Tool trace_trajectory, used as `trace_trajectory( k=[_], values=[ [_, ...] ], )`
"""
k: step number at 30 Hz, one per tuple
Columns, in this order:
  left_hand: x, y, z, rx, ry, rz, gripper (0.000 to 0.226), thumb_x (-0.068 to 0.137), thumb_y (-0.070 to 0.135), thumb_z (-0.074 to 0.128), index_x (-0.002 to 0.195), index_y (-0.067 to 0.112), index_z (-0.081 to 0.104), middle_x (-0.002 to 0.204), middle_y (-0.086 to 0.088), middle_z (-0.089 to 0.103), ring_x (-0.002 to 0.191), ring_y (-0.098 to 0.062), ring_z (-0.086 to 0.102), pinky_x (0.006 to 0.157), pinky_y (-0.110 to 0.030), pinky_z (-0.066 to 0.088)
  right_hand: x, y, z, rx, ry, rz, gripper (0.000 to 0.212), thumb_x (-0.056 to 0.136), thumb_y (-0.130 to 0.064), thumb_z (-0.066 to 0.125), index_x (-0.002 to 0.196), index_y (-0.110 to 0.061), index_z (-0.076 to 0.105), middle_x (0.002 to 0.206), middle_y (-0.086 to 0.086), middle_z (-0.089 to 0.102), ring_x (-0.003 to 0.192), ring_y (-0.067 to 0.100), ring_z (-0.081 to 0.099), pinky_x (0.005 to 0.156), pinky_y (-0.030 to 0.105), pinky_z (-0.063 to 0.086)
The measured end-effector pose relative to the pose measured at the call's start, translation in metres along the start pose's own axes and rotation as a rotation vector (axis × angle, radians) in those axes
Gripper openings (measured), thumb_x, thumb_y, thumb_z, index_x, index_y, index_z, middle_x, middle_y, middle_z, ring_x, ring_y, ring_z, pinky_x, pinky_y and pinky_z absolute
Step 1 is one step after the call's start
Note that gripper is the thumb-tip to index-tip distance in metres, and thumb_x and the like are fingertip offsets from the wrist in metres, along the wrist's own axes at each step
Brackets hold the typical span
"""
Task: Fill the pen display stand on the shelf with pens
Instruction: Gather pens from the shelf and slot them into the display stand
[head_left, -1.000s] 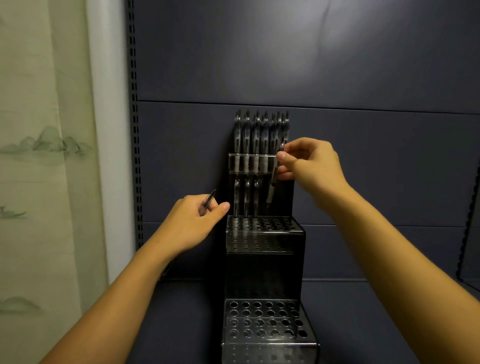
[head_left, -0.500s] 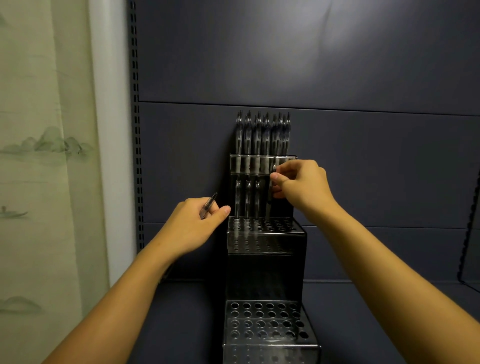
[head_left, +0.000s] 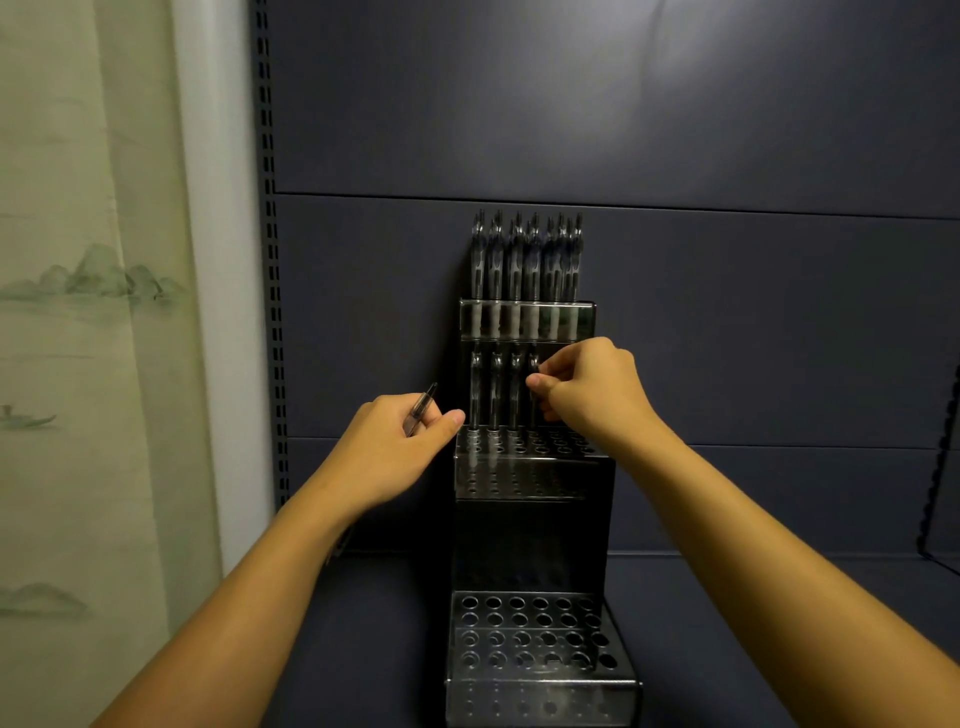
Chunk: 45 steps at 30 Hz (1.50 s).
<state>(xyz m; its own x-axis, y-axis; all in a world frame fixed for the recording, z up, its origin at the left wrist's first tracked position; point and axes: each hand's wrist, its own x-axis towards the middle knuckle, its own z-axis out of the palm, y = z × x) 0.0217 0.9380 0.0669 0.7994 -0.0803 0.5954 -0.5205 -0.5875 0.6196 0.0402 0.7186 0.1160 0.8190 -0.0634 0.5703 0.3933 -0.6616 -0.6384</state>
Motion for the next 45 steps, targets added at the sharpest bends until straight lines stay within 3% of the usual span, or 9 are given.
trace_trajectory(
  k=[6, 10, 16, 18, 21, 28, 35, 40, 45],
  values=[
    [0.000, 0.001, -0.001, 0.000, 0.004, -0.001, 0.041, 0.095, 0.043, 0.063, 0.074, 0.009, 0.059, 0.053, 0.010, 0.042, 0.050, -0.002, 0.039, 0.055, -0.021, 0.036, -0.007, -0.010, -0.013, -0.180, -0.019, -0.029, 0.026, 0.092, -0.028, 0.074, 0.094, -0.002, 0.076, 0.080, 0.012, 0.071, 0.085, 0.024, 0.070, 0.080, 0.035, 0.058],
    [0.003, 0.004, -0.002, 0.000, 0.007, 0.001, 0.041, 0.094, 0.043, 0.064, 0.076, 0.007, 0.060, 0.052, 0.010, 0.043, 0.050, -0.002, 0.039, 0.055, -0.021, 0.037, -0.007, -0.026, -0.022, -0.278, 0.021, -0.092, 0.038, 0.089, -0.036, 0.077, 0.093, 0.002, 0.076, 0.089, 0.015, 0.074, 0.088, 0.026, 0.069, 0.082, 0.040, 0.060],
    [0.006, 0.017, 0.000, -0.018, 0.002, 0.017, 0.039, 0.095, 0.040, 0.064, 0.074, 0.008, 0.057, 0.051, 0.011, 0.044, 0.049, -0.003, 0.040, 0.049, -0.016, 0.033, -0.021, -0.060, -0.017, -0.129, -0.206, -0.262, 0.023, 0.084, -0.035, 0.081, 0.101, -0.020, 0.077, 0.079, -0.014, 0.067, 0.076, -0.003, 0.062, 0.071, 0.014, 0.050],
    [0.006, 0.021, 0.001, -0.022, -0.020, 0.020, 0.038, 0.095, 0.037, 0.063, 0.072, 0.007, 0.056, 0.053, 0.009, 0.045, 0.051, -0.005, 0.040, 0.051, -0.024, 0.034, -0.021, -0.064, -0.012, -0.146, -0.260, -0.326, 0.026, 0.083, -0.033, 0.082, 0.107, -0.023, 0.077, 0.082, -0.019, 0.065, 0.076, -0.009, 0.057, 0.063, 0.003, 0.040],
    [0.007, 0.025, 0.000, -0.007, -0.051, 0.015, 0.029, 0.095, 0.030, 0.062, 0.072, 0.014, 0.060, 0.057, 0.000, 0.055, 0.054, -0.011, 0.047, 0.056, -0.035, 0.038, -0.021, -0.065, -0.004, -0.123, -0.312, -0.384, 0.025, 0.081, -0.026, 0.084, 0.105, -0.026, 0.078, 0.083, -0.017, 0.070, 0.074, -0.010, 0.061, 0.061, 0.000, 0.042],
    [0.005, 0.024, -0.004, -0.005, -0.068, 0.013, 0.022, 0.095, 0.034, 0.062, 0.088, 0.014, 0.069, 0.080, -0.013, 0.071, 0.077, -0.034, 0.067, 0.062, -0.038, 0.047, -0.022, -0.056, 0.005, 0.072, -0.328, -0.402, 0.014, 0.080, -0.022, 0.085, 0.093, -0.024, 0.080, 0.083, -0.011, 0.076, 0.084, -0.002, 0.070, 0.075, 0.012, 0.054],
    [0.006, 0.024, -0.008, -0.013, -0.076, 0.014, 0.030, 0.095, 0.038, 0.063, 0.075, 0.017, 0.064, 0.059, 0.003, 0.057, 0.055, -0.009, 0.049, 0.056, -0.033, 0.039, -0.021, -0.050, 0.004, 0.295, -0.290, -0.361, 0.011, 0.081, -0.010, 0.083, 0.090, -0.015, 0.079, 0.087, 0.000, 0.078, 0.088, 0.012, 0.074, 0.088, 0.039, 0.061],
    [0.006, 0.010, -0.007, 0.004, -0.060, -0.007, 0.036, 0.092, 0.039, 0.068, 0.073, 0.010, 0.060, 0.052, 0.007, 0.046, 0.049, -0.007, 0.042, 0.054, -0.028, 0.037, -0.014, -0.050, -0.014, 0.662, -0.182, -0.228, 0.011, 0.086, 0.002, 0.075, 0.093, 0.007, 0.067, 0.097, 0.023, 0.075, 0.086, 0.026, 0.074, 0.082, 0.037, 0.062],
    [0.006, -0.002, -0.005, -0.030, -0.075, -0.021, 0.037, 0.094, 0.037, 0.066, 0.071, 0.010, 0.058, 0.049, 0.004, 0.037, 0.051, -0.013, 0.034, 0.055, -0.021, 0.037, -0.003, -0.048, -0.043, 0.766, -0.029, -0.170, 0.013, 0.087, 0.003, 0.074, 0.085, -0.003, 0.062, 0.095, 0.032, 0.072, 0.078, 0.030, 0.074, 0.069, 0.035, 0.063]
  ],
)
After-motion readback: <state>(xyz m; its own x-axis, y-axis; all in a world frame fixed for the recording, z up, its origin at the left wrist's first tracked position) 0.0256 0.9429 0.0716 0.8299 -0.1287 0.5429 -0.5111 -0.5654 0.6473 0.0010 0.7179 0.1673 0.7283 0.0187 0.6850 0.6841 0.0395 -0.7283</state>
